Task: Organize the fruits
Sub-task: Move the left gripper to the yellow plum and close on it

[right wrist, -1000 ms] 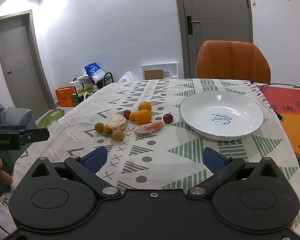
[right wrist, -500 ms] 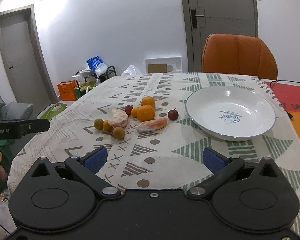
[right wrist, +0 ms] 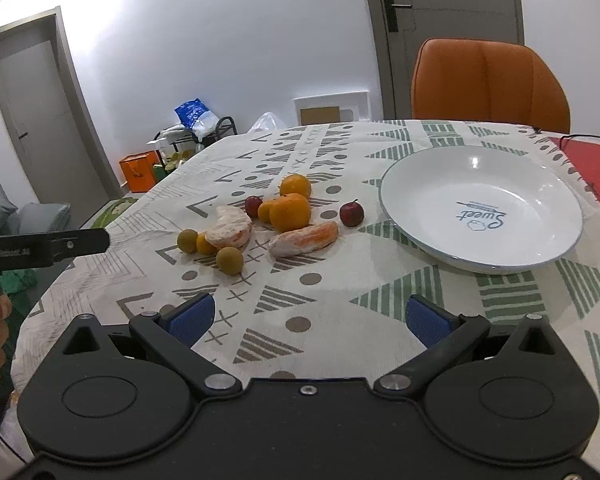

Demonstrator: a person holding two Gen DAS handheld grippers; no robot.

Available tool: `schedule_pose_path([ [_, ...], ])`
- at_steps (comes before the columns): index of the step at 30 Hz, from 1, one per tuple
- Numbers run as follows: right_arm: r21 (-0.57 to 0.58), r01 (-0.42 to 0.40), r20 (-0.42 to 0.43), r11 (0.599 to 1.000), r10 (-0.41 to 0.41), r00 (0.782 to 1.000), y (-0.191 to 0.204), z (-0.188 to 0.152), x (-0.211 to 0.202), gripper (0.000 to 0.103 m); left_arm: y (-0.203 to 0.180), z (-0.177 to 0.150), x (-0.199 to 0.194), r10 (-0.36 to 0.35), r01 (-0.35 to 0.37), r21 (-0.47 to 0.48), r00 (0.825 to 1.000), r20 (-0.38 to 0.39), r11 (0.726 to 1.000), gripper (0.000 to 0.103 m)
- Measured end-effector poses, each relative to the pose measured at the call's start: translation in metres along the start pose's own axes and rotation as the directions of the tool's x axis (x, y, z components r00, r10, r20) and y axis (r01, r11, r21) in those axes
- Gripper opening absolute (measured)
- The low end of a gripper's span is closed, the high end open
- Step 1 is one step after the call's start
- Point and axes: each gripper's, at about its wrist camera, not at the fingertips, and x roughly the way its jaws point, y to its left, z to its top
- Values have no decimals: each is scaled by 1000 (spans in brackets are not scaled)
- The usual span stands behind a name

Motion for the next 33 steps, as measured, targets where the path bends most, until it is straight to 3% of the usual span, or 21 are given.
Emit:
schedule_pose_path([
  [5, 2, -17, -3, 1000, 17, 1000, -1, 4, 8, 103, 0, 3, 14, -15, 15, -3, 1000, -6, 1000, 90],
  [10, -53, -14, -9, 999, 13, 1000, 5, 8, 17, 103, -1, 6, 32, -28, 28, -11, 999, -27, 1000, 79],
  [16, -40, -25, -23, 999, 25, 999, 2, 13, 32, 103, -2, 7, 55, -40, 40, -9, 997, -63, 999, 64],
  [33, -57, -41, -16, 998, 40, 999, 5, 25, 64, 103, 7, 6, 91, -57, 52, -60, 993, -100, 997, 39],
])
